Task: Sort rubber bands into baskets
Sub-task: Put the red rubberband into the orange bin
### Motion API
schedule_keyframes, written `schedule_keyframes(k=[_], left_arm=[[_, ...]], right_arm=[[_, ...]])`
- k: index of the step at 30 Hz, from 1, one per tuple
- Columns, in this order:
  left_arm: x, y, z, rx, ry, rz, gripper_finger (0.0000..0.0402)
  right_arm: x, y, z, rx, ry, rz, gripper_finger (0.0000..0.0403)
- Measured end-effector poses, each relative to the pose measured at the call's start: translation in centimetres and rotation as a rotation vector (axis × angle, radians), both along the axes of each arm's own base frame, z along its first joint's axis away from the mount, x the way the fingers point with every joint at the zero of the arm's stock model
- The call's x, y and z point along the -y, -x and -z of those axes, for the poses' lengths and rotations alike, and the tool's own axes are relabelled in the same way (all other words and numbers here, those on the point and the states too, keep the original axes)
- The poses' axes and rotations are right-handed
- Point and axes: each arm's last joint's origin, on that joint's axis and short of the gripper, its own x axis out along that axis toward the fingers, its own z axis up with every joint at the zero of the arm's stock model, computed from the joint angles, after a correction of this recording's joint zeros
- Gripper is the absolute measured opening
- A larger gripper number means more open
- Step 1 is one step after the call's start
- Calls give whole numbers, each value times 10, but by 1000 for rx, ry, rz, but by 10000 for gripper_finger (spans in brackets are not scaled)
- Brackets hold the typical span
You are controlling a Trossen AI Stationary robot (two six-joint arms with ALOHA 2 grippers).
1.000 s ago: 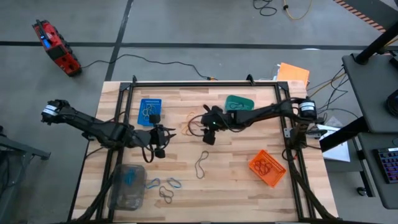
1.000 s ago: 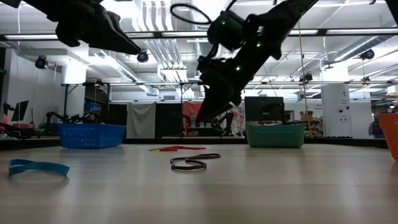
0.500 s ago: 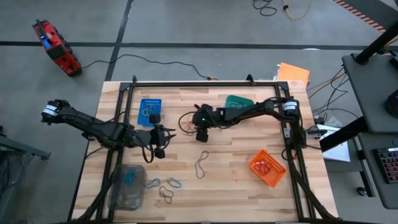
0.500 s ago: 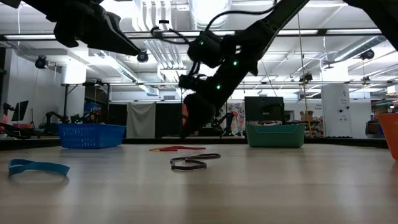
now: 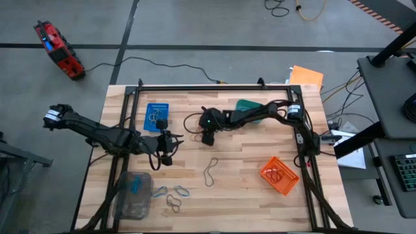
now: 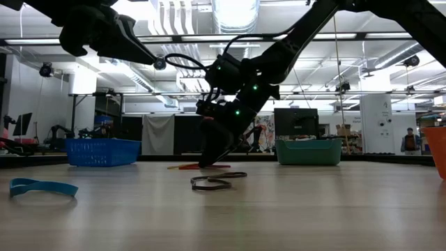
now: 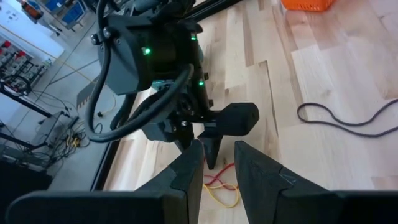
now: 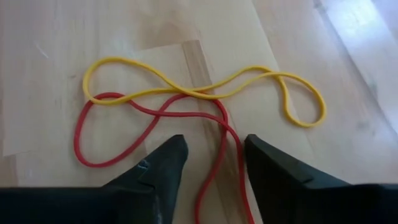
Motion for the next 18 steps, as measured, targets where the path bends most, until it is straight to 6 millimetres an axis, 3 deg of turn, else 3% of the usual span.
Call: schedule_keyframes(k=[10, 18], left_arm=[[0, 0, 0, -5, -13, 7, 76], [0, 0, 0, -5, -13, 7, 76]], right_arm=[[4, 1, 5, -1, -38, -37, 20], [-5, 4, -15, 9, -27, -69, 9]])
